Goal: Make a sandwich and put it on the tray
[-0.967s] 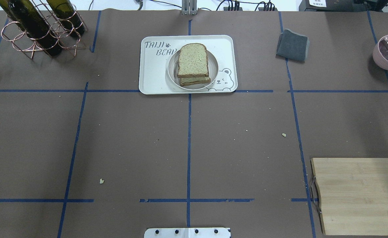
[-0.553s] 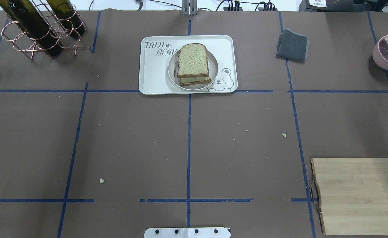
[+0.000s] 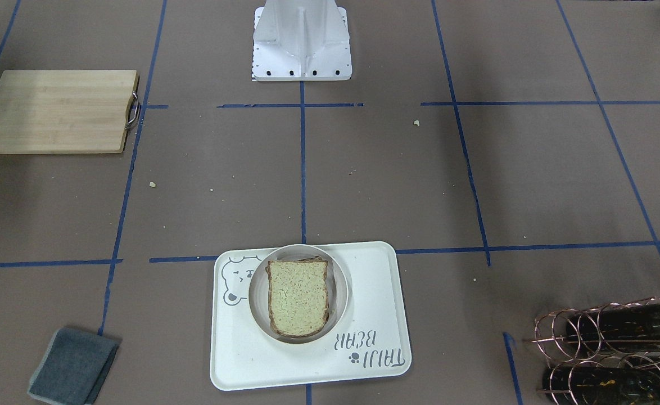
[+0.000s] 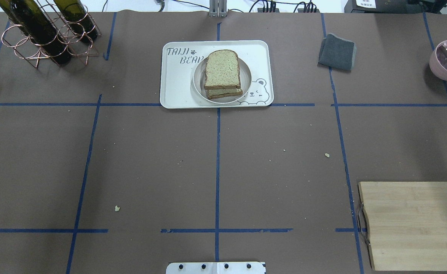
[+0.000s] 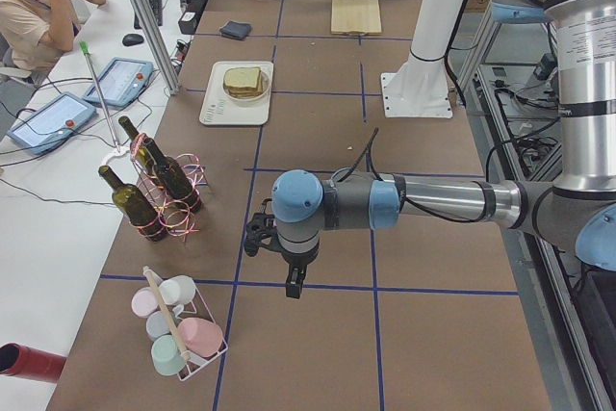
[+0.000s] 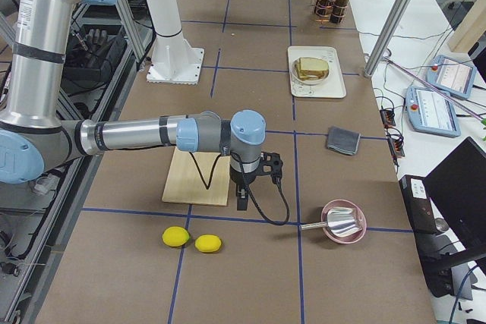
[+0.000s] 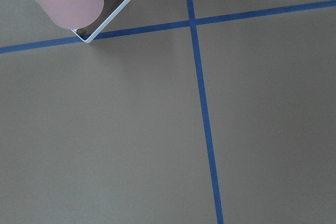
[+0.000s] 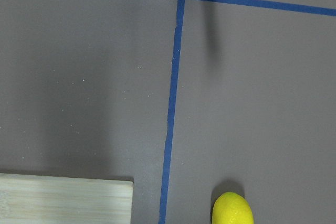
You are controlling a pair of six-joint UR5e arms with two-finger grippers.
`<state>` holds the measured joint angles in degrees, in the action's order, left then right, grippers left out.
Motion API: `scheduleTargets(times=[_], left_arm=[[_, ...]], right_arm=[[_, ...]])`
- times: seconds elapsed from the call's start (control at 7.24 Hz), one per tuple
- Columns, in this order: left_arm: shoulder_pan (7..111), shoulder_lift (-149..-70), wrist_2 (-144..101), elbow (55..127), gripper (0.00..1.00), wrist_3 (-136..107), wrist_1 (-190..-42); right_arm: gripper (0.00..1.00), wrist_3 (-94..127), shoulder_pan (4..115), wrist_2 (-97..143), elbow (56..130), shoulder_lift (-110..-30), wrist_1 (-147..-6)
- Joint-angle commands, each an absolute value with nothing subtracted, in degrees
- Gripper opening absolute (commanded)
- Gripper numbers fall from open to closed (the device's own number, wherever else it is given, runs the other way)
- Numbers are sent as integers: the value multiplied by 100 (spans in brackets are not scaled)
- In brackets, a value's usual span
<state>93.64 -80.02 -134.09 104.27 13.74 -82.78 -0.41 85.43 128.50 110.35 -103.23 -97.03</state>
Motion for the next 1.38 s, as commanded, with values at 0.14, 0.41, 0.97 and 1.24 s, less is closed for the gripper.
scheduleTargets(times=[0.14, 0.41, 0.97, 1.24], left_arm=[[9308, -8024, -13386, 10441, 100, 1380, -8279], [9308, -7998, -13395, 10468, 100, 1389, -8279], [9308, -7928, -13394, 10397, 100, 1380, -8271], [9308, -7919, -13395, 10397, 100, 1380, -8271]], right_arm=[[100, -35, 8543, 12850, 11022, -10327, -9703], [100, -26, 8543, 12850, 11013, -10336, -9703], [100, -26, 8543, 12858, 10987, -10345, -9703], [100, -26, 8543, 12858, 10978, -10345, -9703]])
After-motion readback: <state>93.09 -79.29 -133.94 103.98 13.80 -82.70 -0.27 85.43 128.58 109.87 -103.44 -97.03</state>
